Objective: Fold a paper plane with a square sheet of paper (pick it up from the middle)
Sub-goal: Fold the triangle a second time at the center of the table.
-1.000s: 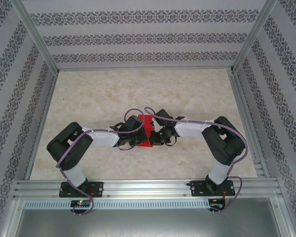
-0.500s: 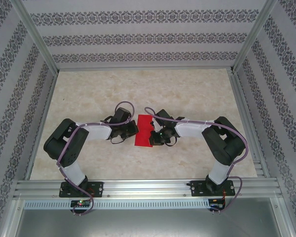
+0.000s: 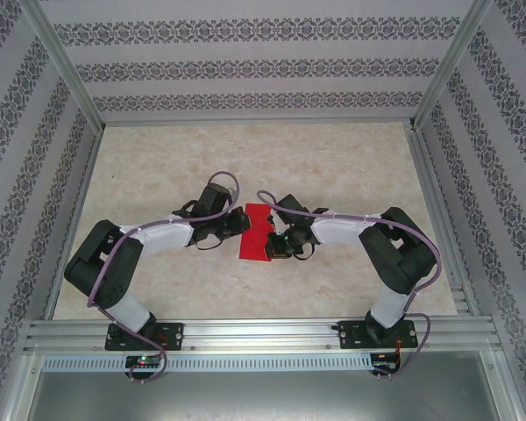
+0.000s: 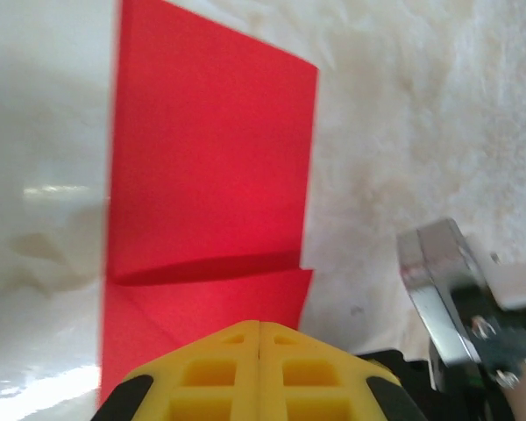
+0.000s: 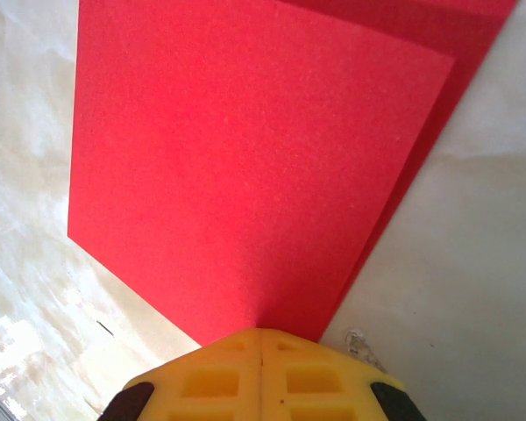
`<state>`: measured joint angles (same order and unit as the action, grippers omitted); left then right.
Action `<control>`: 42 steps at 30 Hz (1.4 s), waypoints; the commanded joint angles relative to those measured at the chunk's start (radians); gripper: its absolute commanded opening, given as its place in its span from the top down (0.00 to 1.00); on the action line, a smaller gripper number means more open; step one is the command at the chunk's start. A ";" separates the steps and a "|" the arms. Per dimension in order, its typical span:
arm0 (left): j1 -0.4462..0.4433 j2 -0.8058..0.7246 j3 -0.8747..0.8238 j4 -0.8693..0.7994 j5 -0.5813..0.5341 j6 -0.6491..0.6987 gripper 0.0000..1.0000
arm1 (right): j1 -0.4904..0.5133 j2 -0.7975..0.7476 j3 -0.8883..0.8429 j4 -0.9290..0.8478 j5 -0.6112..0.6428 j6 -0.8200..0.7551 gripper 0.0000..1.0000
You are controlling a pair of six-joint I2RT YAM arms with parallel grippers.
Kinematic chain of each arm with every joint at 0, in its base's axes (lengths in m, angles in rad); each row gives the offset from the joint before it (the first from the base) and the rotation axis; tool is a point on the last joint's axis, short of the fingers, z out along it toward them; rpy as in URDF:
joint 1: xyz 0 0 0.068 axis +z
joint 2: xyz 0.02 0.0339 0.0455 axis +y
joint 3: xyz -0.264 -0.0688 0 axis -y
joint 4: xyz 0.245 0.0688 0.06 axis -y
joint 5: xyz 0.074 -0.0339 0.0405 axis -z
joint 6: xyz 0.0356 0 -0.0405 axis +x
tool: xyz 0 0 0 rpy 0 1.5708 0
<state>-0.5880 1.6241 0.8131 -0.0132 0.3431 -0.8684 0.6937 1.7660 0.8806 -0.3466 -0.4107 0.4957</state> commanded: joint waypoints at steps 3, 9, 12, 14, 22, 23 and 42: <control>-0.057 0.096 0.030 0.054 0.051 -0.047 0.98 | 0.028 0.136 -0.096 -0.113 0.177 -0.010 0.98; -0.073 0.182 0.053 0.070 0.078 -0.066 0.98 | 0.027 0.147 -0.093 -0.113 0.181 -0.005 0.98; -0.070 0.194 0.049 0.053 0.042 -0.068 0.98 | 0.027 0.151 -0.096 -0.113 0.181 -0.007 0.98; -0.066 0.194 0.042 0.050 0.008 -0.081 0.98 | 0.027 0.157 -0.097 -0.114 0.182 -0.006 0.98; -0.014 0.158 -0.012 0.053 -0.076 -0.084 0.99 | 0.023 0.162 -0.100 -0.120 0.196 0.001 0.98; -0.002 0.154 -0.020 0.055 -0.075 -0.078 0.99 | 0.023 0.164 -0.100 -0.120 0.196 0.001 0.98; 0.142 0.178 -0.023 0.072 -0.077 -0.045 1.00 | 0.005 0.173 -0.103 -0.124 0.206 0.012 0.99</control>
<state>-0.5064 1.7748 0.7990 0.0654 0.3805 -0.9508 0.6937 1.7962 0.8787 -0.2398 -0.4294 0.5037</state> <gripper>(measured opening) 0.050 0.046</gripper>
